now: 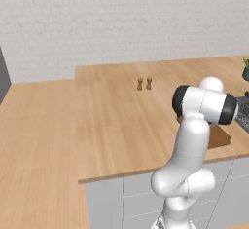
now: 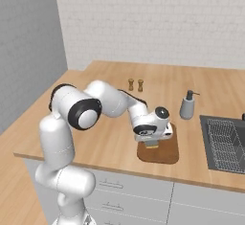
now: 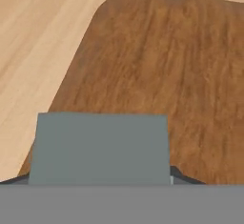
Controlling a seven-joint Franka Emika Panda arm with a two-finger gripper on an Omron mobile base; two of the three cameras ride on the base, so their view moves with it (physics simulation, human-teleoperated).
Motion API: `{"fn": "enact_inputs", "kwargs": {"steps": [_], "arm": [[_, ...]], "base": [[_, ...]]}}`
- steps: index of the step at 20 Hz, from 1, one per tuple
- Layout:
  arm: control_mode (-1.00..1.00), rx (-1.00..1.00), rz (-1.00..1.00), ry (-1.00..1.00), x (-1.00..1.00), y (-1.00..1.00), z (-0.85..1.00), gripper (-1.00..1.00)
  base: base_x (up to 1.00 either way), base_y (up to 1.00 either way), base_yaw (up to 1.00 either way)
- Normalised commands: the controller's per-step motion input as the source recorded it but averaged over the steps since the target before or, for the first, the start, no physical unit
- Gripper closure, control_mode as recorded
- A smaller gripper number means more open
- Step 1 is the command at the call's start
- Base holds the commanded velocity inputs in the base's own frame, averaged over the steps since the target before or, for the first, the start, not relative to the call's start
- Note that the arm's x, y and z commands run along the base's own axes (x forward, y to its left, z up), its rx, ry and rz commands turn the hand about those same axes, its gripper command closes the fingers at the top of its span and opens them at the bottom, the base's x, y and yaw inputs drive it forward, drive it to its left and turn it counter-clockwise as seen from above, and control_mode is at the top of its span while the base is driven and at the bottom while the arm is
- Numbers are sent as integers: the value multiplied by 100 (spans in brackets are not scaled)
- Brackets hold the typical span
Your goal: Pick up the sponge from the counter and clean the cutting board by briefly scrubbing or pressing down on the cutting board. Once finished, release the sponge.
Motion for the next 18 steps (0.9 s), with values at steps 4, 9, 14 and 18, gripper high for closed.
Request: {"fn": "enact_inputs", "kwargs": {"steps": [4, 9, 14, 18], "arm": [[-100, 1, 2, -6, 85, -1, 1, 100], [-100, 1, 7, -5, 62, -19, -84, 100], [-100, 7, 4, 0, 45, -56, -100, 100], [-100, 3, 4, -9, 6, -22, -91, 100]], "base": [[0, 0, 0], [0, 0, 0], [0, 0, 0], [0, 0, 0]]}}
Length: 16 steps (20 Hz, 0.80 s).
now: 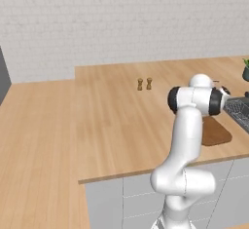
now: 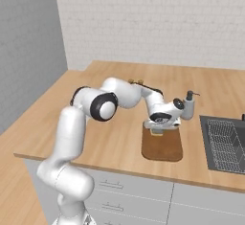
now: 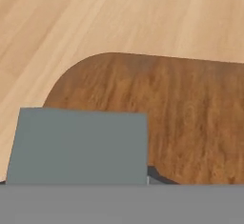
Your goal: Pick up the sponge from the counter and clean the cutting board by briefly scrubbing or pressing down on the cutting board. Once finished, release the sponge.
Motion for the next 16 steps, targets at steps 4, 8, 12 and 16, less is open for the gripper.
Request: {"fn": "enact_inputs", "kwargs": {"steps": [4, 8, 12, 16], "arm": [[-100, 1, 0, -24, -38, -2, 0, 100], [-100, -3, 0, -39, -95, 45, -1, 100], [-100, -7, 0, -15, -68, 95, 24, 100], [-100, -8, 0, 16, -2, 84, 91, 100]], "base": [[0, 0, 0], [0, 0, 0], [0, 0, 0], [0, 0, 0]]}}
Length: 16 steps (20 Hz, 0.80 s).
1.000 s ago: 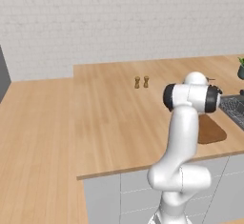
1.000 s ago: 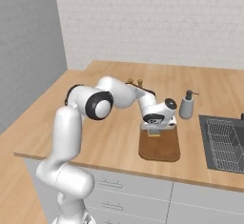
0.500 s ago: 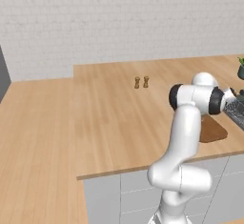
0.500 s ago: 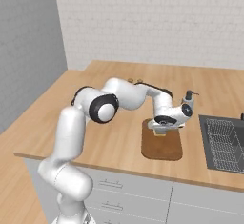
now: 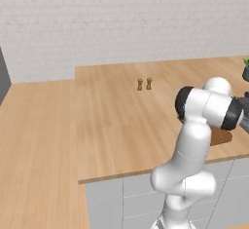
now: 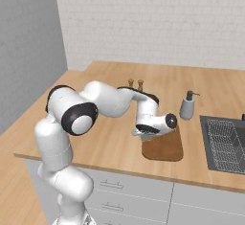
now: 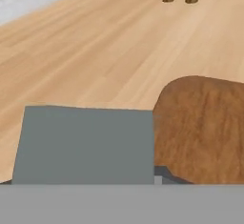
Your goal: Pick up the sponge from the counter and clean the cutting board by briefly scrubbing or pressing down on the cutting board. Once finished, release the sponge.
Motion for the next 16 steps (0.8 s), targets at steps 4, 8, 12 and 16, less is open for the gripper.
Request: {"fn": "enact_inputs", "kwargs": {"steps": [4, 8, 12, 16], "arm": [[-100, -16, 2, 30, 0, 92, 100, 100], [-100, -19, 0, 19, 4, 86, 16, 100], [-100, -13, 0, 9, 7, 73, -23, 100], [-100, -11, 0, 7, 8, 24, -39, 100]], "base": [[0, 0, 0], [0, 0, 0], [0, 0, 0], [0, 0, 0]]}}
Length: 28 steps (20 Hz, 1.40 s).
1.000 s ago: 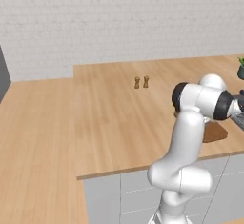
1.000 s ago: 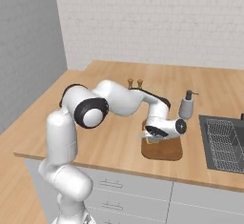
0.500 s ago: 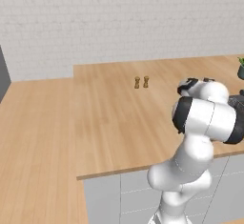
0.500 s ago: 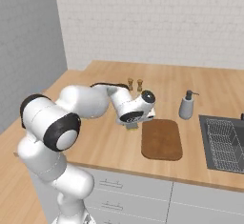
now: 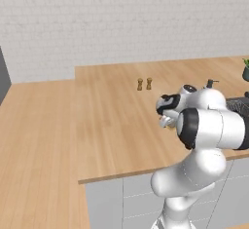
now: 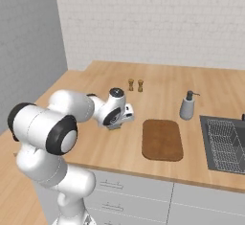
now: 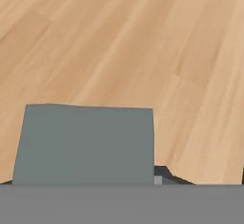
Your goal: Pick up the sponge from the counter and clean the cutting board by briefly scrubbing or pressing down on the cutting board. Once finished, release the sponge.
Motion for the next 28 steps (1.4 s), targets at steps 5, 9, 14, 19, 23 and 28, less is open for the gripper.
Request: {"fn": "enact_inputs", "kwargs": {"steps": [5, 9, 14, 19, 23, 28], "arm": [[-100, -3, 0, 6, 9, 0, -48, 100], [-100, 0, 0, 6, 9, 1, -44, 100], [-100, 0, 0, 3, 2, 0, -30, -100], [-100, 0, 0, 3, 0, 0, -21, -100], [-100, 0, 0, 8, 0, 0, -1, -100], [-100, 0, 0, -1, -7, 0, 27, -100]], "base": [[0, 0, 0], [0, 0, 0], [0, 0, 0], [0, 0, 0], [0, 0, 0], [0, 0, 0]]}}
